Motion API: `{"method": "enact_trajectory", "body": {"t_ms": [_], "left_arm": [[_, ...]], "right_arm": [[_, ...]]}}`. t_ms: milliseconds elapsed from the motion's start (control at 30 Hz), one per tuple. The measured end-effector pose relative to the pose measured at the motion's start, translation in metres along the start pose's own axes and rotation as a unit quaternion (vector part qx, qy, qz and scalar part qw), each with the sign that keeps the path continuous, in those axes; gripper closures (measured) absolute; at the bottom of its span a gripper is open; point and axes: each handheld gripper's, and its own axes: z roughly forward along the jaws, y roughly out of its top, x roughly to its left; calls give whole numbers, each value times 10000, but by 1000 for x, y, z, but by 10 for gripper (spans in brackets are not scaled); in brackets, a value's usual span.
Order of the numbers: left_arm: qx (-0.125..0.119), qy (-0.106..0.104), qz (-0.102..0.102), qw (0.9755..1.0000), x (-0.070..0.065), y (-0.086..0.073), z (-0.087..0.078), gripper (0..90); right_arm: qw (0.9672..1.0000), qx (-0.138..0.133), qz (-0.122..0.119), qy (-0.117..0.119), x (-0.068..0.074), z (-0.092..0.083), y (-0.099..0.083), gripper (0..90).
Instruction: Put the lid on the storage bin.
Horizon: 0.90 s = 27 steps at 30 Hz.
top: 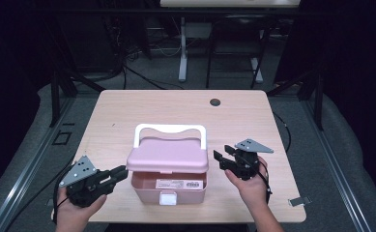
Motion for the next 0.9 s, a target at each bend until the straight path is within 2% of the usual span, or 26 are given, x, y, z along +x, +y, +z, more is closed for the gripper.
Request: {"method": "enact_trajectory", "body": {"t_ms": [433,900], "left_arm": [[75,-34,34,10000,-1,-6,0,797],[148,-87,17,9999,-3,-15,1,803]], "right_arm": [[9998,83,-90,-167,-4,6,-4,432],[9997,53,-75,-228,-6,6,-6,432]]}}
